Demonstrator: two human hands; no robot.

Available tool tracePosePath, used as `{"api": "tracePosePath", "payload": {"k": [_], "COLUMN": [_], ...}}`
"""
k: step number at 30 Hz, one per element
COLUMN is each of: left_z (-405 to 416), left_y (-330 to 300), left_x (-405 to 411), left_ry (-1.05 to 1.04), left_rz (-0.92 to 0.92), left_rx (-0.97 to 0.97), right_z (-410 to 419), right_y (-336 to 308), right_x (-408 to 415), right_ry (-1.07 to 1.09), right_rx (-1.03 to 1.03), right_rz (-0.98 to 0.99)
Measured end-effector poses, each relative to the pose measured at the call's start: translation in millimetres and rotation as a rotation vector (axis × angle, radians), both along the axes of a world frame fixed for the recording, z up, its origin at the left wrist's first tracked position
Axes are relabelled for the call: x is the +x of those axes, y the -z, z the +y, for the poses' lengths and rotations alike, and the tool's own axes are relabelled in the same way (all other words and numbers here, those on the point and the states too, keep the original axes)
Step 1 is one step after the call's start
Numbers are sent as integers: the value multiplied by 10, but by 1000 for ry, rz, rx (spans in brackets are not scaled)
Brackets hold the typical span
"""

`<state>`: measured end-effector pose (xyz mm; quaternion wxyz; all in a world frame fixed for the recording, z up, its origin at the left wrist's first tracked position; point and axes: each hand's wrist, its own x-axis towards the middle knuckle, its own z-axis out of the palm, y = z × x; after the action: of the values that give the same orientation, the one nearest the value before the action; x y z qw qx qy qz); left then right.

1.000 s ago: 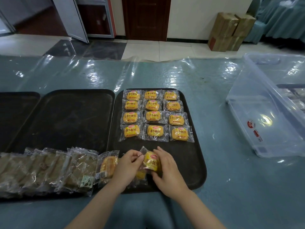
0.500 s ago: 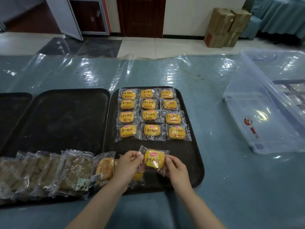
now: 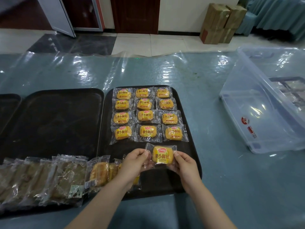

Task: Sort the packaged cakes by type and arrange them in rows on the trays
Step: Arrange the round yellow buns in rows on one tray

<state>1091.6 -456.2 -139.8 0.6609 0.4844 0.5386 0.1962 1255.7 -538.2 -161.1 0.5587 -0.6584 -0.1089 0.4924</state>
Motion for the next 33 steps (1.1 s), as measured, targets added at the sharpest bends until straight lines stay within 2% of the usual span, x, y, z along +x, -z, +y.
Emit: {"api": "tracePosePath", "payload": {"k": [8, 14, 22, 27, 33], "left_z": [130, 171, 186, 183, 171], "left_y": [47, 79, 69, 68, 51], "left_x": [27, -51, -110, -127, -135], "left_ry": [129, 125, 103, 92, 101], "left_rz": [115, 154, 149, 157, 164], "left_rx": [140, 226, 242, 241, 252], "right_z": [134, 252, 330, 342, 303], "right_y": [168, 337, 388, 378, 282], "right_x": [420, 724, 804, 818, 844], "right_ry": [65, 83, -23, -118, -187], "right_rx": [-143, -274, -354, -400, -499], "right_rz": [-220, -362, -481, -668, -781]}}
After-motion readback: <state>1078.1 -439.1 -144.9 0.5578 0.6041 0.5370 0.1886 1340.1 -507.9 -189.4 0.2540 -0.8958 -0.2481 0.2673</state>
